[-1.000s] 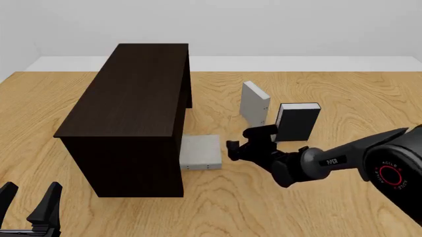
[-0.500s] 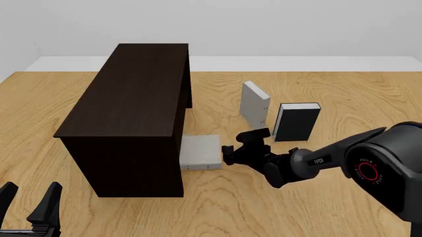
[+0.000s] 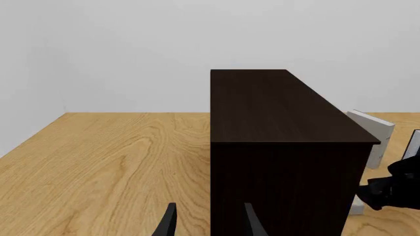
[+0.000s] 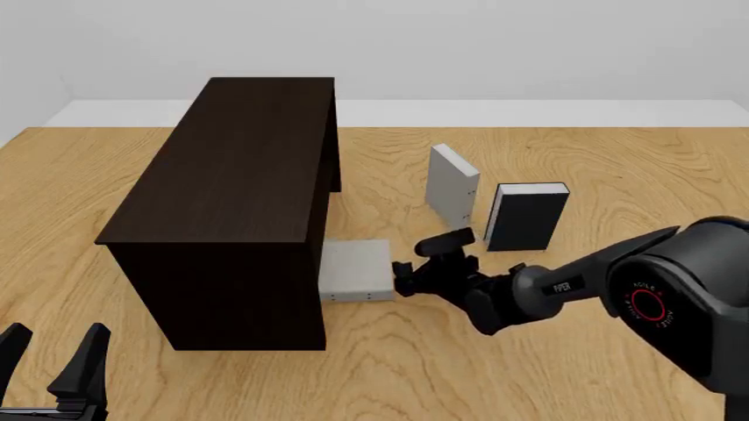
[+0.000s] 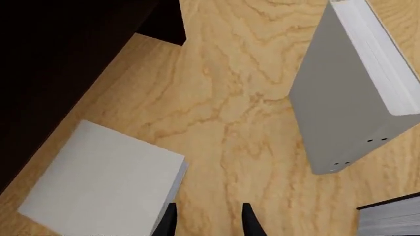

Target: Pick up the book on the right and place it under the cabinet shelf.

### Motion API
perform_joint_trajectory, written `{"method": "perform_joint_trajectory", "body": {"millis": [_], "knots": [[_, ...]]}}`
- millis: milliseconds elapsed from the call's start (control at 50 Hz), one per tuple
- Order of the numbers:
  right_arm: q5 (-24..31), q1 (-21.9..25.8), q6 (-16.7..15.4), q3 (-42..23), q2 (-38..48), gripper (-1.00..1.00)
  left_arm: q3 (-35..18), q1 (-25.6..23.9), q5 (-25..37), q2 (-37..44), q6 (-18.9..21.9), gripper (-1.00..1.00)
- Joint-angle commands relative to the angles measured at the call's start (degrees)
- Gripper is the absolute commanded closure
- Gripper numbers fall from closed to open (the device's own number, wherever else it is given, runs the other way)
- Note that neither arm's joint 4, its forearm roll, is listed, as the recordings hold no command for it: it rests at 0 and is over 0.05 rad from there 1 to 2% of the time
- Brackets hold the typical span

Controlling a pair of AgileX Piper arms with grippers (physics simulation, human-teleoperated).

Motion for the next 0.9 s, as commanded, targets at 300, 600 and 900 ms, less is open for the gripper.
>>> {"method": "perform_joint_trajectory", "body": {"millis": [300,600,900], "knots": [[1.1,1.3,5.3,-0.4,3.3,-1.0,0.0,0.0,0.0,0.0,0.0,-1.0],[2.0,2.9,5.8,-1.9,2.8,-1.0,0.0,0.0,0.0,0.0,0.0,-1.0],[3.4,4.6,5.7,-4.5,3.4,-1.0,0.0,0.0,0.0,0.0,0.0,-1.0]]}}
